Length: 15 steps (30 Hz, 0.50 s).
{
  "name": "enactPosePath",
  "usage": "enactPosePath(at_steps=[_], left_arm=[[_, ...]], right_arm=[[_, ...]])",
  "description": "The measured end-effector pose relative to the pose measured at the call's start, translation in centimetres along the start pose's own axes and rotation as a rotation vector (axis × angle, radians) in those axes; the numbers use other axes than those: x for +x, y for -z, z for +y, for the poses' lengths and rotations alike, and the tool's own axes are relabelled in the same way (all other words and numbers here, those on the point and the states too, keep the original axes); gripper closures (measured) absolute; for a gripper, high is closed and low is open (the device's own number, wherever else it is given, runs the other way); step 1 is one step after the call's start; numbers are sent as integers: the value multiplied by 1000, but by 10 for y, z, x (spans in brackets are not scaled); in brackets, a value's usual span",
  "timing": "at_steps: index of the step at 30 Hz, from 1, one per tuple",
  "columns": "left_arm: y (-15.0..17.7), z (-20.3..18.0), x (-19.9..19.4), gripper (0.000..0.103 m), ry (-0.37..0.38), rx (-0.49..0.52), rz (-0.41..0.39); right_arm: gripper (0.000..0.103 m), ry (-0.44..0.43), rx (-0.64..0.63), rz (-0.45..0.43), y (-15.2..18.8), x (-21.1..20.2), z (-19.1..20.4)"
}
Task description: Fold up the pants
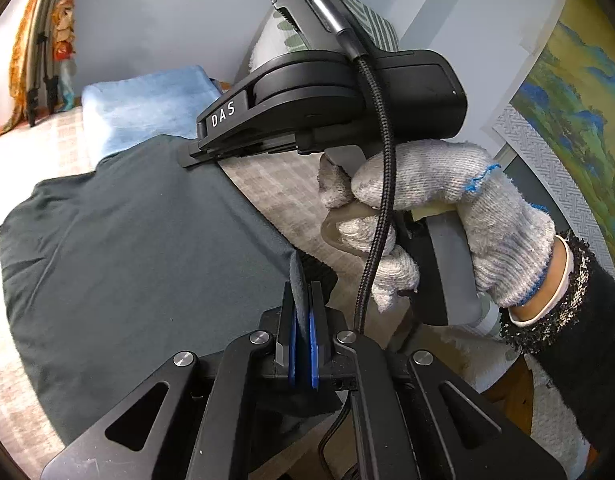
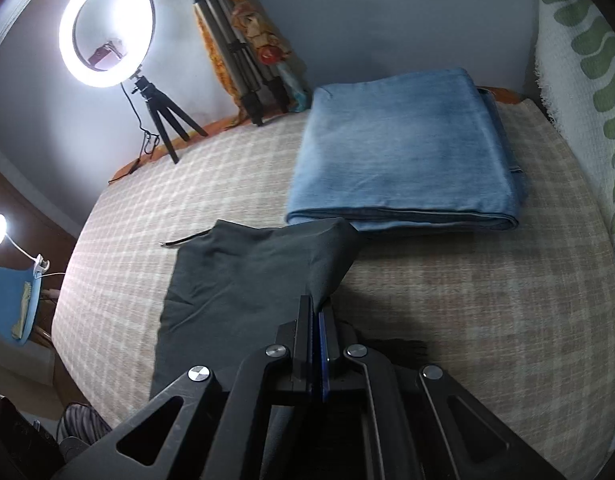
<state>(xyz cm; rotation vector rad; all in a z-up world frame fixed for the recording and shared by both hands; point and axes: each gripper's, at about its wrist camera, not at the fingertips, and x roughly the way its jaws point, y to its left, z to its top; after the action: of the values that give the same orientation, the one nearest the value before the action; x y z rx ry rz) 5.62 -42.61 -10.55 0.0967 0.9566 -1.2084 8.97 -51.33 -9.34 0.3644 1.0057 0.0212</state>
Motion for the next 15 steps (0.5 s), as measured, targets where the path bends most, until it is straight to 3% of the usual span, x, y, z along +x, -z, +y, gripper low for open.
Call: enactPosePath(at_steps=[7, 15], left_arm=[[3, -7, 9, 100, -10, -11, 38], [9, -20, 21, 93, -5, 13, 76]], right_arm=[[103, 10, 17, 10, 3, 15, -17], [103, 20, 31, 24, 12, 24, -33]])
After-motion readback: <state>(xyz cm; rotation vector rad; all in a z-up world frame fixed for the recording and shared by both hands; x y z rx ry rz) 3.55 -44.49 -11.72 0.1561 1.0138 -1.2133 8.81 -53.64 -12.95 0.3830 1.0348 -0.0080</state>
